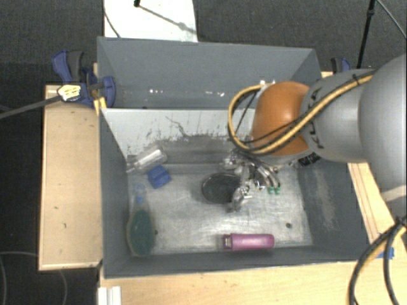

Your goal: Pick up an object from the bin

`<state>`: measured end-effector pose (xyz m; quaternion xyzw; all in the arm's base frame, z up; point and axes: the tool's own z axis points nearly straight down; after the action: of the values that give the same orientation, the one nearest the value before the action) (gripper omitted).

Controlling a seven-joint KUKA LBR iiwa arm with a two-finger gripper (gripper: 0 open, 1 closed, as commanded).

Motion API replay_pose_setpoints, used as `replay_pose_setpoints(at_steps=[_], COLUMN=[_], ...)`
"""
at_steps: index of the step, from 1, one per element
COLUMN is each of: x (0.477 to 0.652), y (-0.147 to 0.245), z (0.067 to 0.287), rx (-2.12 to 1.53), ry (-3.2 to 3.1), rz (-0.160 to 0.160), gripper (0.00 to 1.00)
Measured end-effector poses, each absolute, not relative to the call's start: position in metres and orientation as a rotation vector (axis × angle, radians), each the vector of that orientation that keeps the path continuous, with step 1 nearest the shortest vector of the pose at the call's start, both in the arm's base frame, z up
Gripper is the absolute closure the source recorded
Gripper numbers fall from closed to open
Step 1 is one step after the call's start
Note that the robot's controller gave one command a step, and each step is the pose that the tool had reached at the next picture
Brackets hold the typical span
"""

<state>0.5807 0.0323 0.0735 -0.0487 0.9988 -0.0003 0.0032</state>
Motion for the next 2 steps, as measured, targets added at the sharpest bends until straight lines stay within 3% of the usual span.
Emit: replay_pose_setpoints(at_steps=[1, 2], x=[0.583, 0.584], y=[0.032, 0.031], z=[0.076, 0.111], rx=[-0.156, -0.159], ry=[3.125, 3.132], rz=[-0.002, -0.001], gripper=[1.0, 1.0])
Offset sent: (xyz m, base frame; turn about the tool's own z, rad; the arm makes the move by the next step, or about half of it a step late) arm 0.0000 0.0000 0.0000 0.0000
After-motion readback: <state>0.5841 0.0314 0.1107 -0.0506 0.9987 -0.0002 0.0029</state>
